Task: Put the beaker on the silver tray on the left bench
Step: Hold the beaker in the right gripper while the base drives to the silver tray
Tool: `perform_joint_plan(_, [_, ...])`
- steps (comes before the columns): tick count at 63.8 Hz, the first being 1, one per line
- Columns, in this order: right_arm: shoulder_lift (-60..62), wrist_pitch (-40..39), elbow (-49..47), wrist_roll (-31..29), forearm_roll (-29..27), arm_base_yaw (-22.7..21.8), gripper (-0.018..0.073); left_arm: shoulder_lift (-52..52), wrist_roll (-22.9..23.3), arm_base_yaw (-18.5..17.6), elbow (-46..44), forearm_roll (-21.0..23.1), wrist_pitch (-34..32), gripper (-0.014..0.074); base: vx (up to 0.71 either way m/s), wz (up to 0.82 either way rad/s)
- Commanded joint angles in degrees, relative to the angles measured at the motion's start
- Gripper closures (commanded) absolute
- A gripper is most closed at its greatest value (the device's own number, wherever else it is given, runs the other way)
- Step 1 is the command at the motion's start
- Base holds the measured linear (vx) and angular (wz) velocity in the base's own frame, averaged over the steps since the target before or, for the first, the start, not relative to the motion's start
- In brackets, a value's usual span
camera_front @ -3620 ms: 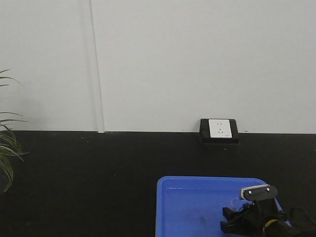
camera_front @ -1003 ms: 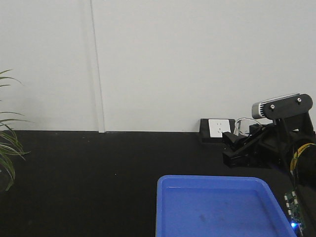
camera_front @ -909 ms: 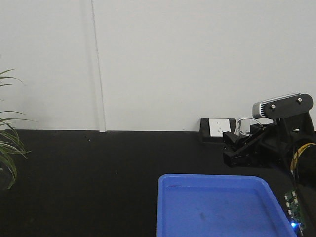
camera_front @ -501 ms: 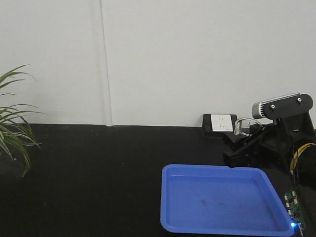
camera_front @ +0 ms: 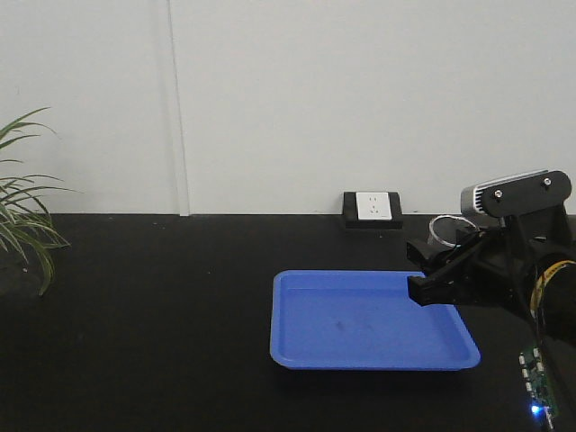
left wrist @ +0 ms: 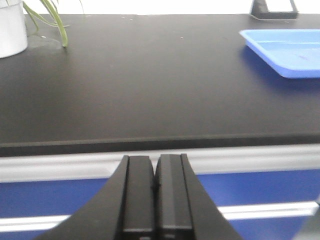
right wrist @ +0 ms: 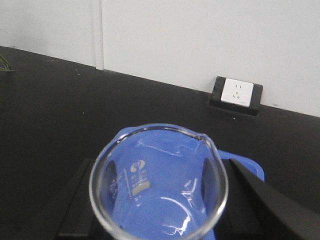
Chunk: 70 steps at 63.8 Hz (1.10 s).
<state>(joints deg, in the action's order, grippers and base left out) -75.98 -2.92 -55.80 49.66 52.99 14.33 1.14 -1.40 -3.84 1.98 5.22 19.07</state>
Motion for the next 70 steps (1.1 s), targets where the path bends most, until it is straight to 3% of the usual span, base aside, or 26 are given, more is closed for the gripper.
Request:
perform_joint_plan(1, [1.7,-2.5,-2.1,0.0,0.4,0.0,0.0573,0.4,0.0,0.1,1.0,0.3,-4.8,0.0595,-0.25,-0.14])
perform_joint_plan(40, [1.7,-2.5,-2.1,0.0,0.4,0.0,0.0573,0.4,0.0,0.1,1.0,0.3,-4.8,0.0595,-0.25,0.06])
perform_joint_plan(70, [1.7,-2.5,-2.1,0.0,0.4,0.0,0.0573,0.4,0.0,0.1,1.0,0.3,-4.8,0.0595,-0.16,0.60])
